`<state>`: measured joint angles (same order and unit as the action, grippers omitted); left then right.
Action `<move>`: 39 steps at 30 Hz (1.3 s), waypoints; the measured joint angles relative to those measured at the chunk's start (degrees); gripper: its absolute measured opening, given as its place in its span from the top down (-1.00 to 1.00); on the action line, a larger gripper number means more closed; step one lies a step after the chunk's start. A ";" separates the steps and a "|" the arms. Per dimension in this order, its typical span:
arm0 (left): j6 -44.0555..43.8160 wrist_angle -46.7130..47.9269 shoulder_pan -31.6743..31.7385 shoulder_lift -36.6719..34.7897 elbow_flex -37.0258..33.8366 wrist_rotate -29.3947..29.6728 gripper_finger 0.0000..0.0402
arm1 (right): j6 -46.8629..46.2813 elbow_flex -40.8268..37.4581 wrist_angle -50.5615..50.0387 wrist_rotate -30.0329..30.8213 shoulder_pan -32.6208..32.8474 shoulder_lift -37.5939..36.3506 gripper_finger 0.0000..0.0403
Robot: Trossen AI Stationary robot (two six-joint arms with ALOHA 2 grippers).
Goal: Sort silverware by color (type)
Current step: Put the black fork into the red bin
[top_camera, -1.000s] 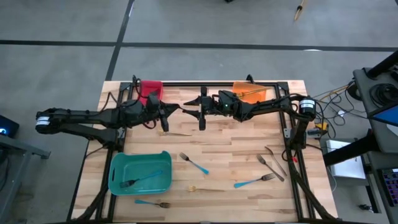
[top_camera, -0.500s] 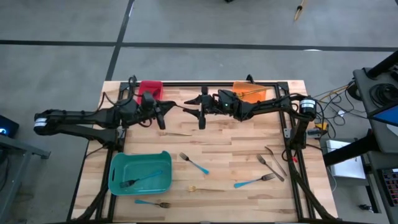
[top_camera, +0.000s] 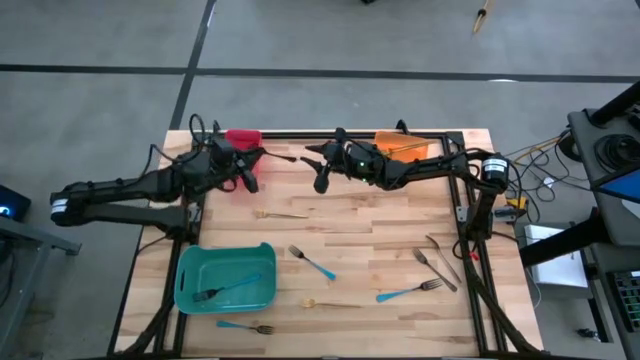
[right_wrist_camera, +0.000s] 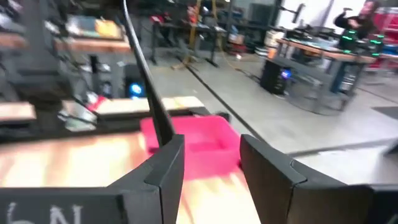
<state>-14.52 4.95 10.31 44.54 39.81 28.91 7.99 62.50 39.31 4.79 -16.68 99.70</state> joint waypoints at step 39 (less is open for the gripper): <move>26.78 73.05 47.82 56.97 55.30 -31.08 1.00 | 9.61 0.00 -8.62 8.48 -22.36 -0.04 0.48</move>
<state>12.26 78.00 58.13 101.51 95.11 -2.17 17.60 62.50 30.68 13.28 -39.05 99.66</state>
